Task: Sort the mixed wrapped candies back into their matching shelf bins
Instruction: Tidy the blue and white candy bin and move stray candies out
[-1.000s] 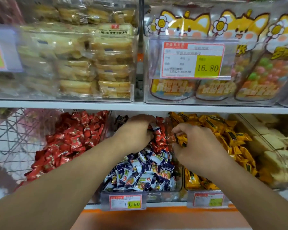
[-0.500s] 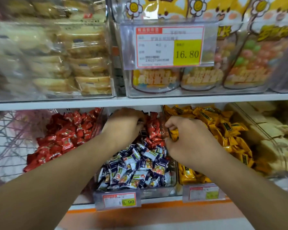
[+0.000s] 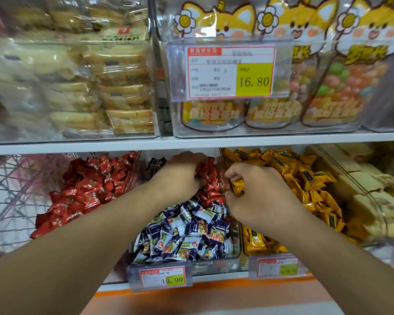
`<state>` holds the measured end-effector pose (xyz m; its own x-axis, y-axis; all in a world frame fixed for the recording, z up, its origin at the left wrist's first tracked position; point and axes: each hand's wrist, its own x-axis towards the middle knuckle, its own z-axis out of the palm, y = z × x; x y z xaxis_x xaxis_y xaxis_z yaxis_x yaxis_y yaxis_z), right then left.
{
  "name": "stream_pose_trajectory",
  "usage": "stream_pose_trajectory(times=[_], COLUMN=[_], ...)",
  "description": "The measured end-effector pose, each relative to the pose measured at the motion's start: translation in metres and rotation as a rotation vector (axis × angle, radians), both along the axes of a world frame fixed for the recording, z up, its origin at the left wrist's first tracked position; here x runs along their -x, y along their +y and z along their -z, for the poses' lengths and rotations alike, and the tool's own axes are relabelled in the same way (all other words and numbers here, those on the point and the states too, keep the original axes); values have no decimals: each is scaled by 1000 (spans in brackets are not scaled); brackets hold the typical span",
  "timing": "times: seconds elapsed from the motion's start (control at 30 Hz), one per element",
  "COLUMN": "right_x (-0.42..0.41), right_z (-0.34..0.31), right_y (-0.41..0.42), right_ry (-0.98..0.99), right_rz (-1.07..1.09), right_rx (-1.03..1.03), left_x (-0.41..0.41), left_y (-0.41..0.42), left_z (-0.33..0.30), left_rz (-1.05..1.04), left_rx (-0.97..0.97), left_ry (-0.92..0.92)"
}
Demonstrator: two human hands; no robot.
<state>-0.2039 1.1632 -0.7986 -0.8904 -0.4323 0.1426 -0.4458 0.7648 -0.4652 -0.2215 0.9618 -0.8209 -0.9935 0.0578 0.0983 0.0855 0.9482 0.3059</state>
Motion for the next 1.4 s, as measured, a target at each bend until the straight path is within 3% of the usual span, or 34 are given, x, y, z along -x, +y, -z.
stream_pose_trajectory(times=[0.2, 0.57, 0.83, 1.17, 1.3, 1.4], right_x=[4, 4, 3, -7, -21, -28], right_z=[2, 3, 3, -4, -7, -7], right_y=[4, 0, 0, -8, -24, -34], right_ry=[19, 43, 12, 61, 79, 83], right_rz=[-12, -11, -10, -4, -162, -162], right_rx=[-4, -2, -2, -55, 31, 133], left_x=[40, 19, -6, -61, -76, -84], left_y=[7, 7, -4, -12, -11, -14], left_z=[24, 24, 0, -12, -14, -16], left_rz=[117, 149, -128, -117, -144, -140], left_rx=[69, 43, -331, -888, -1082, -1180], left_ry=[-112, 80, 138, 76, 40, 21])
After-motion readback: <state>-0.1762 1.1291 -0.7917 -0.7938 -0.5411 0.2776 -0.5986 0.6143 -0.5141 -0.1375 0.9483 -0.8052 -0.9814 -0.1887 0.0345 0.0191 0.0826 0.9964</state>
